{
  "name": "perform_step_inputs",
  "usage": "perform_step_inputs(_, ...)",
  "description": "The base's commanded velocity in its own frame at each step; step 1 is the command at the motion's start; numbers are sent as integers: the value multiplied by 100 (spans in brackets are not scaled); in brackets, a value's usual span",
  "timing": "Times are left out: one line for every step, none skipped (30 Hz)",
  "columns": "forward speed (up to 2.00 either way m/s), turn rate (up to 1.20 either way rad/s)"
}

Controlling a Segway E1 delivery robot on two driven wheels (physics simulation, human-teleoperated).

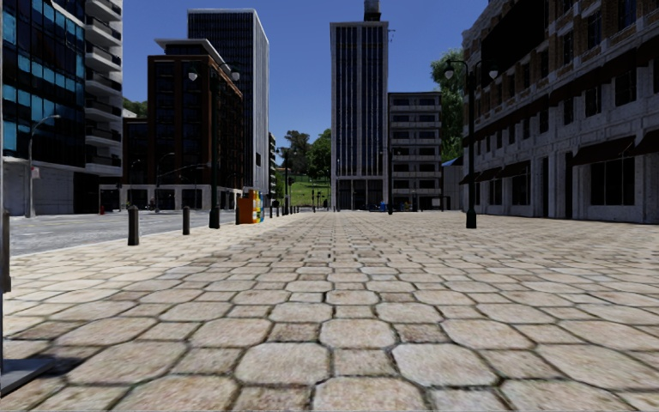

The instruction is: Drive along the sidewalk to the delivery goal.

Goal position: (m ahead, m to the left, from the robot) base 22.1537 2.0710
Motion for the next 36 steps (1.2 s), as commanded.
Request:
perform_step_inputs(171, 0)
perform_step_inputs(132, 0)
perform_step_inputs(104, 0)
perform_step_inputs(95, 0)
perform_step_inputs(95, 0)
perform_step_inputs(92, 0)
perform_step_inputs(92, 0)
perform_step_inputs(91, 0)
perform_step_inputs(91, 0)
perform_step_inputs(91, 0)
perform_step_inputs(91, 0)
perform_step_inputs(92, 0)
perform_step_inputs(92, 0)
perform_step_inputs(92, 0)
perform_step_inputs(92, 0)
perform_step_inputs(93, 0)
perform_step_inputs(94, 0)
perform_step_inputs(94, 0)
perform_step_inputs(94, 0)
perform_step_inputs(94, 0)
perform_step_inputs(94, 0)
perform_step_inputs(94, 0)
perform_step_inputs(94, 0)
perform_step_inputs(94, 0)
perform_step_inputs(94, 0)
perform_step_inputs(94, 0)
perform_step_inputs(94, 0)
perform_step_inputs(94, 0)
perform_step_inputs(94, 0)
perform_step_inputs(94, 0)
perform_step_inputs(94, 0)
perform_step_inputs(94, 0)
perform_step_inputs(94, 0)
perform_step_inputs(94, 0)
perform_step_inputs(94, 0)
perform_step_inputs(99, 0)
